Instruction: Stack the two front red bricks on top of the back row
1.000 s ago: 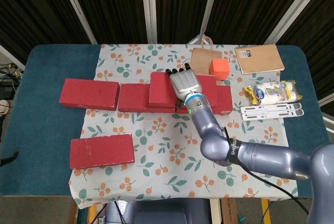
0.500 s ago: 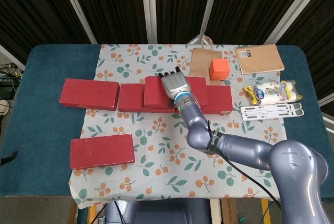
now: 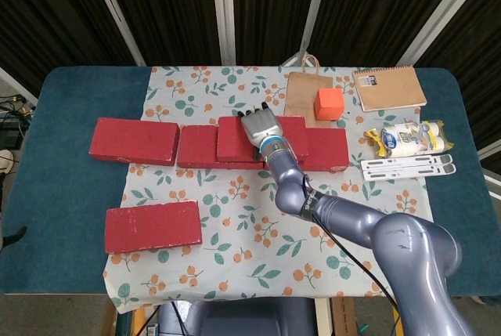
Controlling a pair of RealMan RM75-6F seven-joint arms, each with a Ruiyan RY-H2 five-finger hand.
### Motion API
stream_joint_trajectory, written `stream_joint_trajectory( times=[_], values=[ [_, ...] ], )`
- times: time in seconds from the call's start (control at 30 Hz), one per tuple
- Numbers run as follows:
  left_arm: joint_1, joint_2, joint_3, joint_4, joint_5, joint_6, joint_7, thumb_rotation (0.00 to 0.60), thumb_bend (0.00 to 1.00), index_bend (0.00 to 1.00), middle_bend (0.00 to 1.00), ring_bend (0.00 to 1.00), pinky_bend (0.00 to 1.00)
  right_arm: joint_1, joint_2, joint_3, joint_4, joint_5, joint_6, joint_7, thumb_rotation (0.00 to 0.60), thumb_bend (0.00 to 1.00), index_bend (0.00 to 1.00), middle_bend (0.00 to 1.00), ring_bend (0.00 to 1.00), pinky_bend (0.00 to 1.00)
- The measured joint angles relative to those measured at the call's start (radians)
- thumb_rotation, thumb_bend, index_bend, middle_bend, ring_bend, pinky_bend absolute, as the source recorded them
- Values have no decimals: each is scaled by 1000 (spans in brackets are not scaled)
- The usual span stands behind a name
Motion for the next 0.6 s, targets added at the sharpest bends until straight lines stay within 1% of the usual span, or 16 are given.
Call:
stream_joint_trajectory(
  times=[0.23,0.6],
  values=[
    [-5,-7,0,3,-7,-1,13,600,72,11,0,0,0,12,-20,-40,42,-4,-32,42,600,0,141,252,219,0],
    [-10,-10,2,6,-11,-5,14,600,71,11,0,0,0,30,-21,-80,36,-2,-14,78,600,0,141,253,220,0]
  ],
)
